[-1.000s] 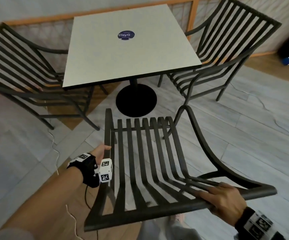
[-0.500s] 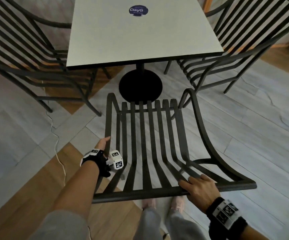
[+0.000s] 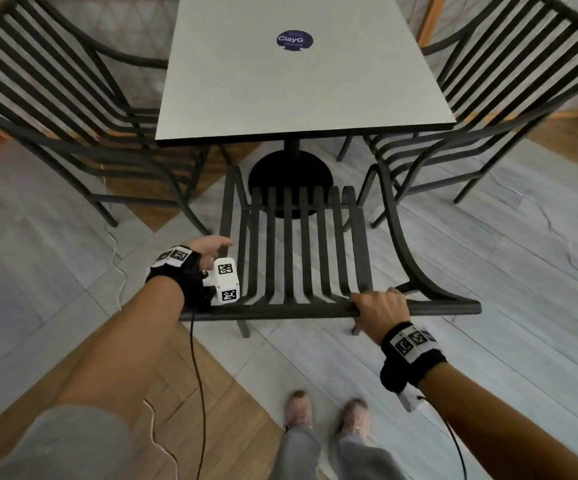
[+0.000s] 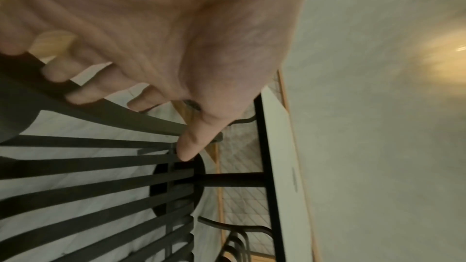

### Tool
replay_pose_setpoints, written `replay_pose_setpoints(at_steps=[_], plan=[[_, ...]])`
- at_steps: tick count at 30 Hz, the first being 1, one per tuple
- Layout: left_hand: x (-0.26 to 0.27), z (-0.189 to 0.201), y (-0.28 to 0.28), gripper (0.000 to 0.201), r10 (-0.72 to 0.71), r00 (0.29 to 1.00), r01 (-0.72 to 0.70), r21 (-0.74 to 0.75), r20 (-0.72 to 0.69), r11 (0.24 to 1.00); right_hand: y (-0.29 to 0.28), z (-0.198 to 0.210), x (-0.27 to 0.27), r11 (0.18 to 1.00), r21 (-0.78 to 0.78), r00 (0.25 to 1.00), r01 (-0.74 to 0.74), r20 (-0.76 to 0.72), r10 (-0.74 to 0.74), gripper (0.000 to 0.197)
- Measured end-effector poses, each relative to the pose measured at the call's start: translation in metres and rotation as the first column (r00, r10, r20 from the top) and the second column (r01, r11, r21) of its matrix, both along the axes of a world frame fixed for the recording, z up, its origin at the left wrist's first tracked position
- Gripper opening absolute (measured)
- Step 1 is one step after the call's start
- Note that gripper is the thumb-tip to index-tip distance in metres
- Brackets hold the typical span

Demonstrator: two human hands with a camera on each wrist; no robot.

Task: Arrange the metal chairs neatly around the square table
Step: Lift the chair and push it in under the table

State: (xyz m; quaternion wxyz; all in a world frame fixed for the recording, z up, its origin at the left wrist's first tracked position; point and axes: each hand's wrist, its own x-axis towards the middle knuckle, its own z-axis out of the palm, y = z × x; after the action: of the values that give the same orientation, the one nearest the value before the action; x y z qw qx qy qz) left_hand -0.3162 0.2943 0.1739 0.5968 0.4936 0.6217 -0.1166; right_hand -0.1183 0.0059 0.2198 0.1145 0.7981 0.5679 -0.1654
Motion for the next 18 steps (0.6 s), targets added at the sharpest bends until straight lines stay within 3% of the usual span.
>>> replay_pose_setpoints(at_steps=[5,8,10,13,16,18], plan=[[0.021,0.043,-0.017,0.067,-0.050,0.999,0.050,0.027,-0.018,0.998,0.051,-0.006,0.026,0.999,0.023,0.994,-0.045,0.099,0.042,0.017],[0.027,0.053,-0.031,0.059,-0.140,0.990,0.137,0.231,-0.006,0.963,0.078,-0.005,0.042,0.998,0.024,0.990,-0.062,0.130,0.058,0.017],[0.026,0.050,-0.042,0.042,-0.187,0.981,0.189,0.474,-0.052,0.860,0.094,-0.006,0.052,0.998,0.034,0.990,-0.048,0.135,0.043,0.016],[0.018,0.037,-0.060,0.034,-0.268,0.935,0.350,0.737,-0.234,0.579,0.115,-0.010,0.062,0.998,0.060,0.990,0.001,0.138,-0.009,0.014],[0.013,0.019,-0.060,0.034,-0.339,0.849,0.514,0.781,-0.405,0.353,0.134,-0.013,0.070,0.997,0.069,0.988,0.045,0.142,-0.054,0.013],[0.014,0.015,-0.053,0.030,-0.372,0.825,0.540,0.786,-0.425,0.300,0.144,-0.018,0.074,0.996,0.076,0.987,0.052,0.146,-0.063,0.013]])
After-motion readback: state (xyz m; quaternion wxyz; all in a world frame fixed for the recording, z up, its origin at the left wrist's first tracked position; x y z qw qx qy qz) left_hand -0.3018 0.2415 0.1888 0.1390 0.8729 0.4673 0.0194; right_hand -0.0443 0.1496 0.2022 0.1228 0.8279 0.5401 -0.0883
